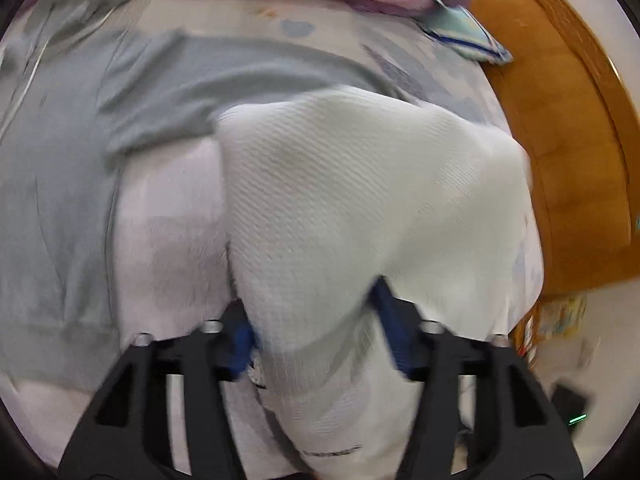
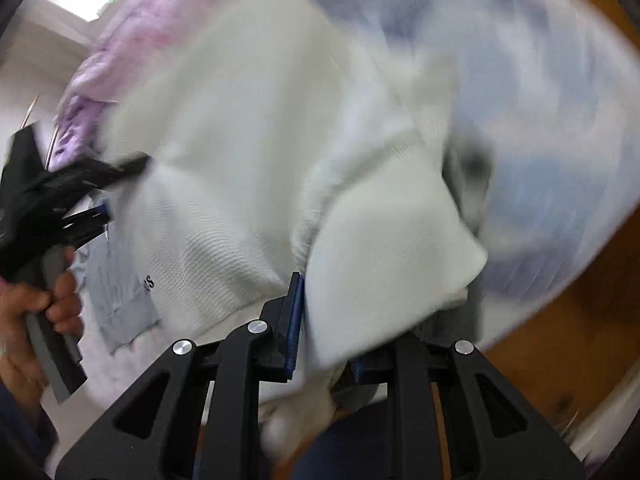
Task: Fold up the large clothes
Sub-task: 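Lower the folded jacket onto the checkered garment and open both grippers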
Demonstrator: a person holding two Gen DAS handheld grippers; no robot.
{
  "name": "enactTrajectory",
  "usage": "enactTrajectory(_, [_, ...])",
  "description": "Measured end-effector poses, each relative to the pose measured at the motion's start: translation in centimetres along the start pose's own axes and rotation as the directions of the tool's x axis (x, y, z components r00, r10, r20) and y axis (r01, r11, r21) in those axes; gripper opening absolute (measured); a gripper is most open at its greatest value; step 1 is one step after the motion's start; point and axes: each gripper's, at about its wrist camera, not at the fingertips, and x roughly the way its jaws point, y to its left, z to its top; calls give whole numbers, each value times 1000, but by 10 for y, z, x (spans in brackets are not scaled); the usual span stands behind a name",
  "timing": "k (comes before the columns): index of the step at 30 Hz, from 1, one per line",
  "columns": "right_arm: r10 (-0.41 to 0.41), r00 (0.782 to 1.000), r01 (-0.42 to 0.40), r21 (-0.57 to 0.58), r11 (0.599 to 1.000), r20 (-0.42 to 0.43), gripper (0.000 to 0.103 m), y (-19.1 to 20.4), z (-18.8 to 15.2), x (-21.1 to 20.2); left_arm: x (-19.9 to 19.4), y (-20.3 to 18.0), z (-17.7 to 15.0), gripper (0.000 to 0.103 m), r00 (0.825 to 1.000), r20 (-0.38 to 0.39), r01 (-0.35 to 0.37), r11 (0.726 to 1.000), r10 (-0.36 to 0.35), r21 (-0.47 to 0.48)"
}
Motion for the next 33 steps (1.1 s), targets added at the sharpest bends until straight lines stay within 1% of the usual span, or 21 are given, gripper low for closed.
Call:
enactTrajectory(2, [-27, 1000, 27, -22, 999, 6, 29, 1, -5, 0, -5, -2, -3, 68, 1000, 8, -22, 999, 22, 27])
enactTrajectory(4, [-34, 999, 34, -50, 998, -5, 31, 2, -5, -4, -12, -7, -6, 73, 997, 18, -78, 996, 77, 48])
enactTrajectory(8, [-129, 991, 122, -154, 980, -32, 34, 8, -9, -24, -49, -5, -21, 75, 988, 89, -128, 992, 128, -8])
enactTrajectory(10, [-197, 980, 188, -237, 953, -14, 35, 14, -13, -40, -64, -4, -32, 75, 986, 114, -119, 993, 121, -26])
enactTrajectory(12, [-227, 973, 229, -334, 914, 46, 35, 28, -16, -61, -75, -10, -46, 75, 985, 133, -114, 994, 113, -6])
enactTrajectory(13, [-239, 969, 247, -368, 896, 66, 35, 36, -16, -67, -76, -14, -50, 75, 983, 137, -124, 992, 122, 8])
enactTrajectory(14, [-232, 968, 249, -412, 877, 93, 35, 45, -15, -75, -76, -18, -55, 76, 982, 136, -132, 991, 128, 20])
enactTrajectory(15, [-215, 971, 239, -438, 867, 105, 38, 48, -12, -78, -73, -20, -61, 76, 985, 124, -120, 992, 116, 27])
enactTrajectory(16, [-183, 976, 217, -476, 852, 117, 46, 57, -10, -76, -69, -20, -65, 76, 988, 109, -112, 994, 109, 18])
enactTrajectory(17, [-163, 980, 199, -488, 850, 115, 52, 58, -5, -71, -65, -19, -72, 75, 990, 88, -111, 994, 110, 0])
enactTrajectory(18, [-146, 984, 179, -493, 851, 104, 52, 56, -2, -66, -65, -19, -77, 75, 991, 79, -106, 994, 106, -4])
enactTrajectory(19, [-112, 992, 129, -498, 857, 63, 52, 57, 3, -47, -65, -18, -83, 76, 992, 71, -108, 994, 108, -7])
enactTrajectory(20, [-129, 991, 126, -492, 861, 28, 52, 52, 5, -29, -64, -16, -90, 76, 991, 59, -122, 992, 122, -10])
enactTrajectory(21, [-172, 985, 136, -477, 868, -32, 52, 43, 8, -5, -64, -14, -95, 76, 990, 51, -129, 992, 129, -12])
enactTrajectory(22, [-195, 979, 147, -458, 877, -58, 52, 36, 8, 11, -64, -9, -101, 76, 989, 41, -142, 990, 142, -23])
enactTrajectory(24, [-175, 978, 116, -398, 910, -115, 52, 19, 13, 28, -68, 1, -110, 76, 986, 20, -163, 985, 164, -55])
enactTrajectory(25, [-165, 978, 105, -374, 921, -131, 52, 16, 16, 29, -70, 4, -113, 76, 985, 12, -170, 983, 171, -64])
enactTrajectory(27, [-167, 975, 102, -371, 923, -147, 52, 18, 21, 26, -78, 10, -120, 76, 981, 11, -193, 979, 194, -65])
enactTrajectory(29, [-203, 969, 130, -407, 904, -140, 52, 32, 19, 17, -87, 13, -126, 76, 978, 14, -207, 976, 208, -73])
enactTrajectory(31, [-229, 967, 160, -434, 886, -111, 52, 48, 13, 1, -97, 17, -132, 80, 980, 18, -195, 976, 198, -95])
enactTrajectory(33, [-240, 969, 184, -470, 863, -62, 52, 76, 4, -19, -109, 19, -135, 82, 981, 25, -189, 976, 192, -105])
